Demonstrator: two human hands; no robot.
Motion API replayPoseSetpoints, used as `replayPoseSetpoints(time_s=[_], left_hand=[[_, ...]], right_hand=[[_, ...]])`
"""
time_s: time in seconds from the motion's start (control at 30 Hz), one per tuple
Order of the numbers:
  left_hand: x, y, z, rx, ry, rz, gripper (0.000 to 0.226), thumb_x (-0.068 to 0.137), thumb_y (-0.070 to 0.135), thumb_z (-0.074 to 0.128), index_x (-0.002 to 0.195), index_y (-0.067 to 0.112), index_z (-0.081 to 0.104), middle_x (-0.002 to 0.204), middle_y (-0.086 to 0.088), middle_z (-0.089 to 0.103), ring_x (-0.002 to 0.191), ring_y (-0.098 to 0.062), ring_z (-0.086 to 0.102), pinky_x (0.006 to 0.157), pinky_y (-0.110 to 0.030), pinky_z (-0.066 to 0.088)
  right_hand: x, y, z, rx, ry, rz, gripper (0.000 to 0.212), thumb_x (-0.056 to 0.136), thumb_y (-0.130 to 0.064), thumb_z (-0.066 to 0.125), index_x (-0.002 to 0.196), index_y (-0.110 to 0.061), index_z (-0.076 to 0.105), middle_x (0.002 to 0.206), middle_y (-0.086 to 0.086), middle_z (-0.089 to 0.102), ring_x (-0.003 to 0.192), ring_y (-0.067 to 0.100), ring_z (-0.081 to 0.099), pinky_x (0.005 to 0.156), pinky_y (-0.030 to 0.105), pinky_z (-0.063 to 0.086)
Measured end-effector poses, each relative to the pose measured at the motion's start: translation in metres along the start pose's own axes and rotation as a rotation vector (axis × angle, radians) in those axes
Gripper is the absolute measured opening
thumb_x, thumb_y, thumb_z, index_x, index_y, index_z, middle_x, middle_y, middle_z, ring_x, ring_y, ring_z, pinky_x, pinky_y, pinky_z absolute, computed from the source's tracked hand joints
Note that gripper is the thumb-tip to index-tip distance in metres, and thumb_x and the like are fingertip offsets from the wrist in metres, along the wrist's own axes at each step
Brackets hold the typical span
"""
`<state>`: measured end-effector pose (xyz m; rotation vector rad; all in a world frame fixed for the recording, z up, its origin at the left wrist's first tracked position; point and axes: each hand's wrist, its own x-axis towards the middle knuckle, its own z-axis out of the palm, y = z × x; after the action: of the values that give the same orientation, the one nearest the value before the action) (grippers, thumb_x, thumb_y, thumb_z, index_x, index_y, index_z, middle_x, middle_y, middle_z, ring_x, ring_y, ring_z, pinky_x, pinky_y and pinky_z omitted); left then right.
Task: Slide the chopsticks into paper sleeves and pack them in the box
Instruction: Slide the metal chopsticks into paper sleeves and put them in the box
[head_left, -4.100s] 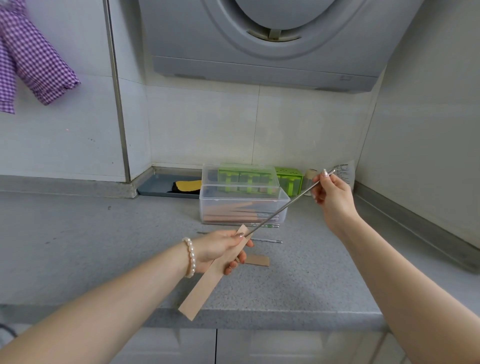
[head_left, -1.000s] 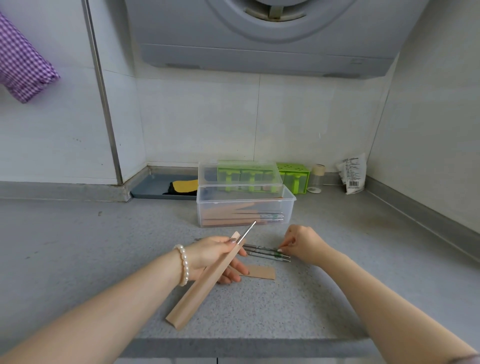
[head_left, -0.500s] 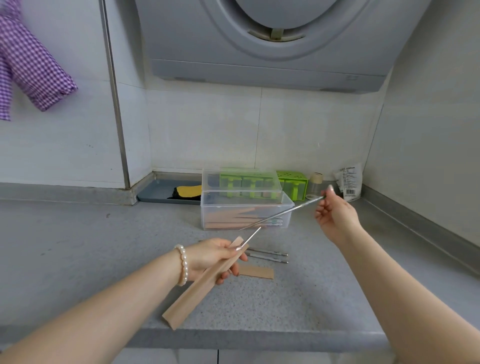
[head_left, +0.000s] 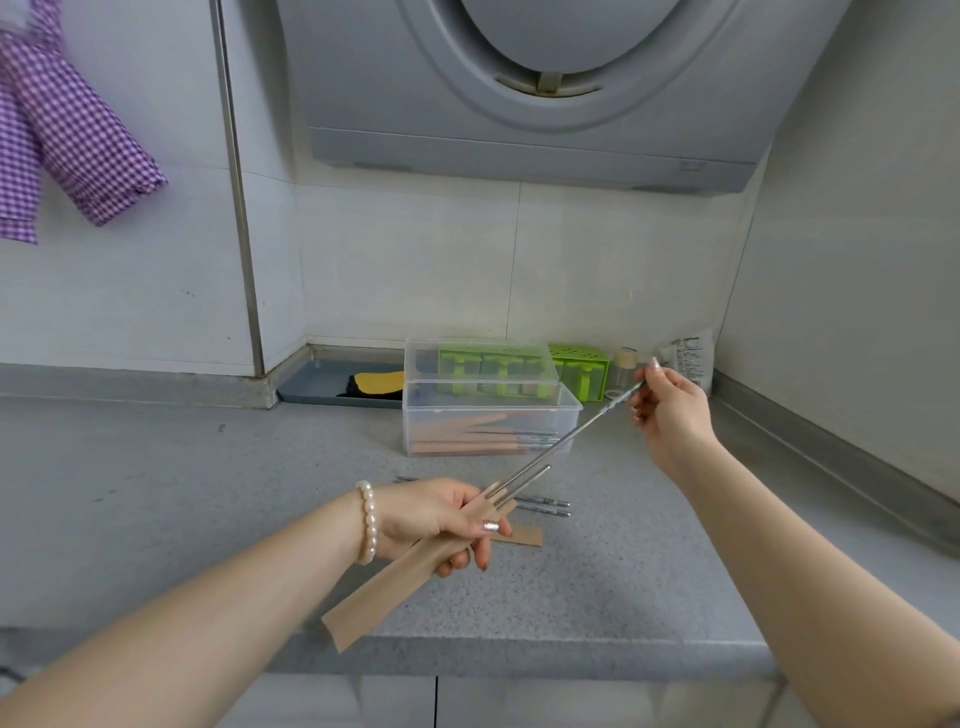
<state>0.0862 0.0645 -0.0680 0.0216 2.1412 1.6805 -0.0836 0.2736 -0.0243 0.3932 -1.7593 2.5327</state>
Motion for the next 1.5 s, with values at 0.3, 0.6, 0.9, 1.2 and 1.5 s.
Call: replayPoseSetpoints(time_s=[0.3, 0.6, 0.9, 1.2, 1.5], left_hand=[[0.001, 0.005, 0.004, -0.023, -0.010, 0.028, 0.016, 0.097, 0.010, 0.041, 0.104, 0.010, 0.056, 0.063, 0.002, 0.060, 0.047, -0.005, 0.049, 0.047, -0.020, 0.042], [0.008, 0.008, 0.009, -0.121, 0.020, 0.036, 0.019, 0.098, 0.006, 0.037, 0.099, 0.008, 0.055, 0.057, 0.001, 0.054, 0.042, -0.005, 0.041, 0.043, -0.018, 0.037], [0.007, 0.004, 0.006, -0.147, 0.043, 0.005, 0.018, 0.097, 0.005, 0.037, 0.099, 0.006, 0.054, 0.057, 0.000, 0.053, 0.041, -0.006, 0.041, 0.042, -0.018, 0.036], [0.014, 0.010, 0.004, -0.117, -0.002, 0.013, 0.018, 0.097, 0.006, 0.038, 0.099, 0.009, 0.056, 0.062, -0.002, 0.061, 0.045, -0.007, 0.051, 0.044, -0.020, 0.042], [0.027, 0.007, -0.020, -0.207, 0.009, -0.031, 0.060, 0.084, 0.056, 0.038, 0.116, 0.008, 0.054, 0.101, -0.011, 0.070, 0.077, -0.018, 0.068, 0.068, -0.029, 0.056]], right_hand=[[-0.015, 0.010, 0.004, -0.343, -0.195, 0.068, 0.022, 0.087, -0.022, 0.062, 0.069, -0.008, 0.060, 0.054, 0.001, 0.055, 0.051, 0.014, 0.041, 0.052, 0.025, 0.031], [-0.048, 0.020, 0.029, -0.566, -0.548, 0.237, 0.019, 0.081, -0.026, 0.069, 0.072, -0.009, 0.067, 0.068, 0.005, 0.066, 0.058, 0.012, 0.055, 0.060, 0.024, 0.043], [-0.053, 0.025, 0.037, -0.752, -0.613, 0.144, 0.041, 0.094, -0.037, 0.047, 0.089, -0.002, 0.066, 0.069, 0.006, 0.067, 0.054, 0.013, 0.055, 0.056, 0.023, 0.044], [-0.040, 0.039, 0.030, -0.231, -0.516, 0.276, 0.015, 0.085, -0.007, 0.061, 0.071, -0.004, 0.058, 0.053, 0.009, 0.058, 0.047, 0.016, 0.047, 0.044, 0.021, 0.040], [-0.009, 0.024, 0.022, -0.282, -0.471, 0.158, 0.016, 0.084, -0.002, 0.060, 0.068, -0.003, 0.059, 0.052, 0.006, 0.062, 0.046, 0.015, 0.051, 0.046, 0.021, 0.043]])
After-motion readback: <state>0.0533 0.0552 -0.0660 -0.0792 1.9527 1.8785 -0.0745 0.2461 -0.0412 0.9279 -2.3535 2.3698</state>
